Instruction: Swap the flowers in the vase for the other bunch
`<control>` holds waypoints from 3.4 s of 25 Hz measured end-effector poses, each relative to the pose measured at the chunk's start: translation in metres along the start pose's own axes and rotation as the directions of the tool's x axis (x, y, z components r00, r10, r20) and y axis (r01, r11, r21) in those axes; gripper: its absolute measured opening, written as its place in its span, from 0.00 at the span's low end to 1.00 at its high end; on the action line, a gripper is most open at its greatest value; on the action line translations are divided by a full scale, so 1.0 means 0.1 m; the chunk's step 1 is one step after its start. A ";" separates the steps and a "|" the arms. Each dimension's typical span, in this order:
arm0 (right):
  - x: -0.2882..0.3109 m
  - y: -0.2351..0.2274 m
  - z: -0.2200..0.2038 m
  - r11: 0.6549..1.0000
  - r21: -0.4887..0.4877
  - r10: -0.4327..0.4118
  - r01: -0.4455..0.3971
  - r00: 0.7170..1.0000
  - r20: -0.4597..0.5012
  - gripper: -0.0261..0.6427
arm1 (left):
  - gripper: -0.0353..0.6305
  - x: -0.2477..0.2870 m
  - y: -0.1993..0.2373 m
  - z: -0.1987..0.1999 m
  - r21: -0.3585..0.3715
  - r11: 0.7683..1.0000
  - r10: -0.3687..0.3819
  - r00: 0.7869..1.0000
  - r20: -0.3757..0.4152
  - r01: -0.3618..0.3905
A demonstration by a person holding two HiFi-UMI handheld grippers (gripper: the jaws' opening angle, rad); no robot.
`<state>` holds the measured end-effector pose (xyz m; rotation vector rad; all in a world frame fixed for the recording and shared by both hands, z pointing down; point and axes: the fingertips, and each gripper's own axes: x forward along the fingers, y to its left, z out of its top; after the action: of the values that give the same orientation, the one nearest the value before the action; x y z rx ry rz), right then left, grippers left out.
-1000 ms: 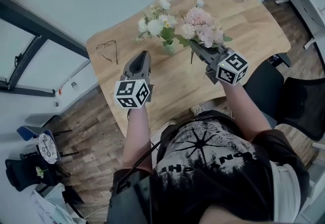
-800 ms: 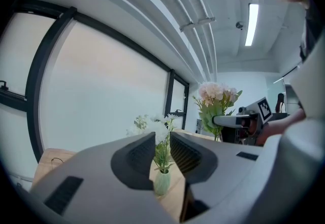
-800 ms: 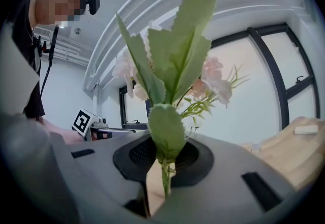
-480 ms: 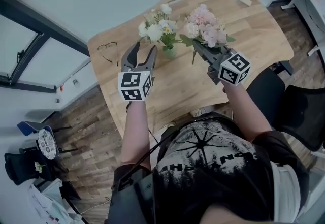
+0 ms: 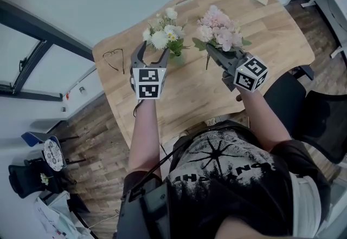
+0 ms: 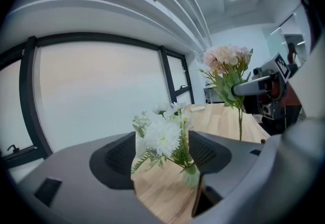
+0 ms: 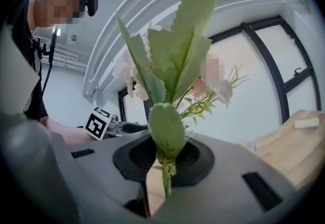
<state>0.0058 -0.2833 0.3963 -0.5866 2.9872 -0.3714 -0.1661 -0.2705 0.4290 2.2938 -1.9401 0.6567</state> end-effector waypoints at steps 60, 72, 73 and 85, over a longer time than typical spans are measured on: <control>0.18 -0.33 -0.10 0.999 0.036 0.026 -0.025 0.999 -0.032 0.11 | 0.22 0.19 0.20 0.18 0.159 0.982 0.099 0.995 0.009 -0.099; 0.20 -0.17 0.03 0.999 0.017 0.051 -0.051 0.999 -0.006 0.11 | 0.22 -0.08 0.35 0.51 0.091 0.985 0.139 0.985 0.100 -0.149; 0.20 -0.16 0.04 0.999 0.017 0.049 -0.049 0.999 -0.003 0.11 | 0.22 -0.11 0.37 0.52 0.086 0.984 0.144 0.984 0.105 -0.153; 0.21 -0.06 0.16 0.997 0.006 0.074 -0.074 0.997 0.024 0.11 | 0.22 -0.40 0.55 0.65 0.055 0.976 0.201 0.969 0.144 -0.211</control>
<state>-0.0099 -0.3002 0.3813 -0.4753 2.9741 -0.3664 -0.2046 -0.2657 0.3435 2.2520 -2.2773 0.6066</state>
